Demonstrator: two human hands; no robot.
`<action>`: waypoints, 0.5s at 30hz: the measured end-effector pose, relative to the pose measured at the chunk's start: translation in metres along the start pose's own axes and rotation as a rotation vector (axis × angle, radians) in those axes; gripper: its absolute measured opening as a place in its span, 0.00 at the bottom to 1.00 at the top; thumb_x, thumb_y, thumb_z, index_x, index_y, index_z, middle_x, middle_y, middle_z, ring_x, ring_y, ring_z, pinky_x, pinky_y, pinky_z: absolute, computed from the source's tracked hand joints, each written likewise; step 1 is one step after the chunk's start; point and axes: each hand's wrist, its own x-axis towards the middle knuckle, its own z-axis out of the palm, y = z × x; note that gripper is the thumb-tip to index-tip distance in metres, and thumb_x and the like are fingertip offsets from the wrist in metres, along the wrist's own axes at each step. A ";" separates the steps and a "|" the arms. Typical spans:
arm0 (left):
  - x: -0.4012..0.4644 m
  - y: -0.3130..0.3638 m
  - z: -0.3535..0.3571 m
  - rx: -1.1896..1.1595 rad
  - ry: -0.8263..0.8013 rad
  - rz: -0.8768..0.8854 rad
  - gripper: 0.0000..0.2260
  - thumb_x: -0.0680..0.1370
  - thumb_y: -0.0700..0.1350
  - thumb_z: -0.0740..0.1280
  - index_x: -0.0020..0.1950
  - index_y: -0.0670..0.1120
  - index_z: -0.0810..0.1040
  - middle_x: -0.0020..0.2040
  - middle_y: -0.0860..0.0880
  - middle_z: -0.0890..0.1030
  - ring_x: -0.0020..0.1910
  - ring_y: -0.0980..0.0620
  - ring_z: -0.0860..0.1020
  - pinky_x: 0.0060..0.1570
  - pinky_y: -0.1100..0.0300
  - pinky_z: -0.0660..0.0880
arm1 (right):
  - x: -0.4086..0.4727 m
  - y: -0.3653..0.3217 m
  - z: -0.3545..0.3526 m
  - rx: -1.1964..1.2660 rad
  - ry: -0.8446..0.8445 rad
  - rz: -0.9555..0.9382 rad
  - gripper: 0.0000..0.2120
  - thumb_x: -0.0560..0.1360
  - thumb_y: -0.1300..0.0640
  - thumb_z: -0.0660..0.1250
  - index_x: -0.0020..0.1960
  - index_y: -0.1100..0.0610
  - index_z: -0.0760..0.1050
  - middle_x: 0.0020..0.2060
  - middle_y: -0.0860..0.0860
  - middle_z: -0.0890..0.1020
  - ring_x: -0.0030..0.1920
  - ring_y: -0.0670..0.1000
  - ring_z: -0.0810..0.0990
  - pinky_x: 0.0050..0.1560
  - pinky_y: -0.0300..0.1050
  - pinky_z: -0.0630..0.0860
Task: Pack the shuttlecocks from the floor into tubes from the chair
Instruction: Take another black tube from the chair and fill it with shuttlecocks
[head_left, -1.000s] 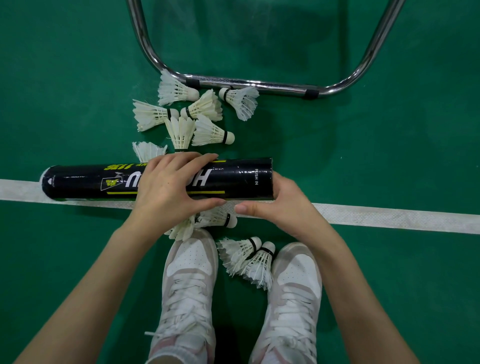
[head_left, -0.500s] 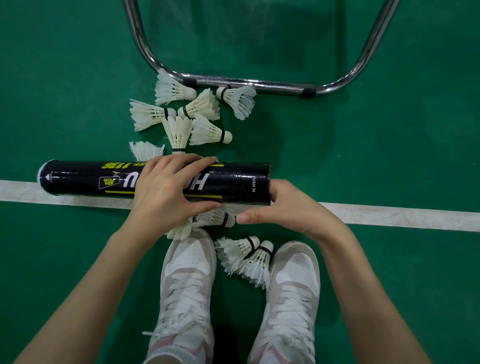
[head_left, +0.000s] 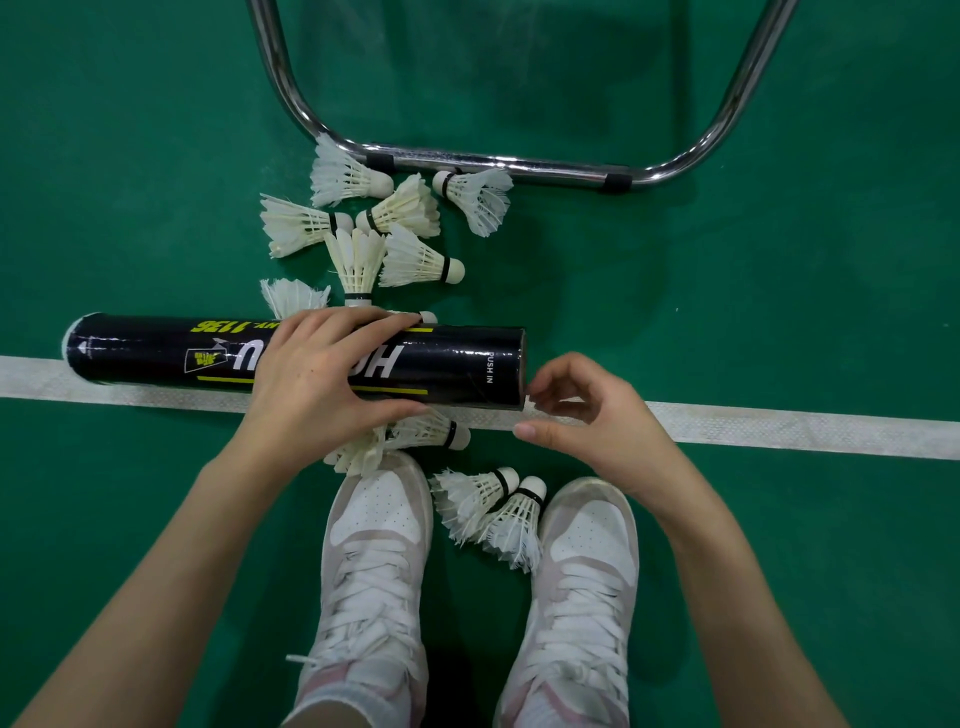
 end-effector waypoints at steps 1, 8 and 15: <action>0.000 -0.001 0.000 0.005 -0.004 -0.006 0.34 0.65 0.70 0.61 0.67 0.54 0.72 0.60 0.51 0.77 0.59 0.51 0.70 0.61 0.54 0.61 | -0.001 0.003 0.000 -0.024 0.004 0.013 0.14 0.66 0.61 0.76 0.43 0.51 0.73 0.40 0.43 0.77 0.44 0.42 0.77 0.55 0.39 0.75; -0.001 0.000 -0.002 0.004 -0.013 -0.026 0.35 0.64 0.71 0.61 0.67 0.54 0.72 0.60 0.50 0.76 0.59 0.48 0.72 0.61 0.51 0.63 | -0.005 0.033 0.022 -0.178 -0.146 0.156 0.13 0.69 0.59 0.74 0.49 0.49 0.74 0.48 0.43 0.79 0.52 0.43 0.77 0.58 0.36 0.72; -0.002 0.001 -0.003 -0.003 -0.003 -0.031 0.35 0.64 0.71 0.61 0.67 0.54 0.72 0.60 0.50 0.77 0.59 0.48 0.72 0.61 0.51 0.63 | 0.002 0.060 0.034 -0.381 -0.214 0.169 0.19 0.70 0.61 0.72 0.60 0.54 0.76 0.57 0.48 0.78 0.55 0.43 0.74 0.52 0.31 0.67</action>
